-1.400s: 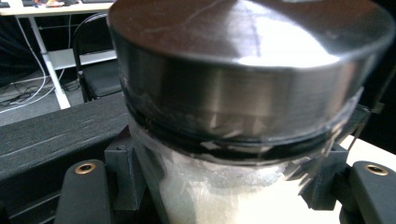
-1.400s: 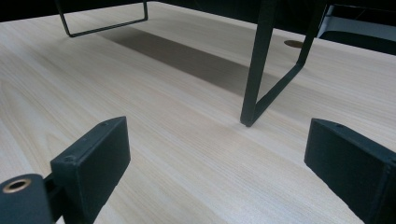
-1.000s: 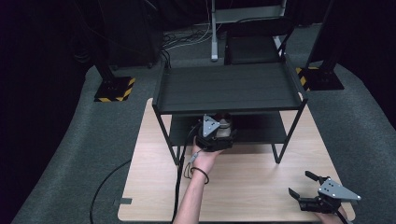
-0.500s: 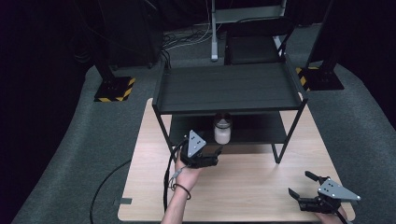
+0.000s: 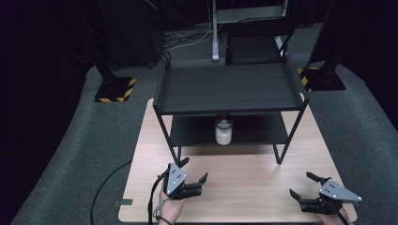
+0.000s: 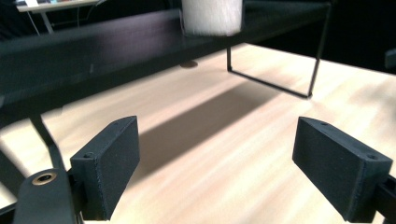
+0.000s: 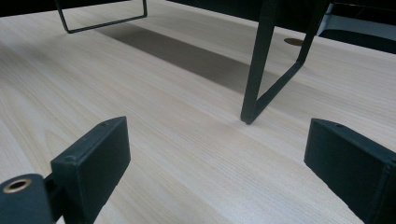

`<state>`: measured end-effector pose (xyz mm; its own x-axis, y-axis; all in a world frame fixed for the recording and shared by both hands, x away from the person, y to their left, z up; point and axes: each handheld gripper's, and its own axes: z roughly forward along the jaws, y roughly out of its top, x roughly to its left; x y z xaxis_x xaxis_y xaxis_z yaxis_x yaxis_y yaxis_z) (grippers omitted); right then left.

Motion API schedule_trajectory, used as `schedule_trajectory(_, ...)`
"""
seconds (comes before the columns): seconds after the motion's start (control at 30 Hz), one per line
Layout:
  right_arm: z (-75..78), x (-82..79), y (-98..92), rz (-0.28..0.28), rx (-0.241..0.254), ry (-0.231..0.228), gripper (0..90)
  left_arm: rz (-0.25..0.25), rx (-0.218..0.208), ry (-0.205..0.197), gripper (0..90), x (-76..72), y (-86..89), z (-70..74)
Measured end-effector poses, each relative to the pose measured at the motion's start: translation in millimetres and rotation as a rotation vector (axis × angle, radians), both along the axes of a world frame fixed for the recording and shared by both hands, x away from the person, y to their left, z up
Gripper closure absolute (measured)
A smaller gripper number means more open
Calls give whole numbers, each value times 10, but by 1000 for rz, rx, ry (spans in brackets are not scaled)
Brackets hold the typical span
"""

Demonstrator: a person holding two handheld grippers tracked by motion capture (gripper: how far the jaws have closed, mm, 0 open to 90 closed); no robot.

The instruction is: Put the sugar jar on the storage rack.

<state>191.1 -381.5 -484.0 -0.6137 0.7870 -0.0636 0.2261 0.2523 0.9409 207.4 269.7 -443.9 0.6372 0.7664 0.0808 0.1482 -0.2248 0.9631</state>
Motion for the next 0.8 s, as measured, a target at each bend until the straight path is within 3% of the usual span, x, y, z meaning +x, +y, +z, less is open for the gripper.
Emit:
schedule_trajectory(0.07, 1, 4, 2, 1, -2, 1, 61, 8, 31, 6, 148, -73, 36, -43)
schedule_trajectory(0.13, 2, 5, 6, 1, -3, 1, 61, 1, 33, 37, 148, -101, 90, -70)
schedule_trajectory(0.23, 3, 3, 7, 1, -2, -1, 61, -12, 77, 74, 142, -124, 137, -52)
schedule_trajectory(0.37, 5, 9, 3, 3, -1, -2, 61, 4, 143, 81, 140, -198, 166, -75)
schedule_trajectory(0.53, 12, 26, 17, 14, -8, -1, 61, 44, 116, 94, 140, -179, 197, -128)
schedule_trajectory(0.8, 22, 17, 15, 9, -8, -4, 62, 51, 148, 88, 139, -180, 193, -126)
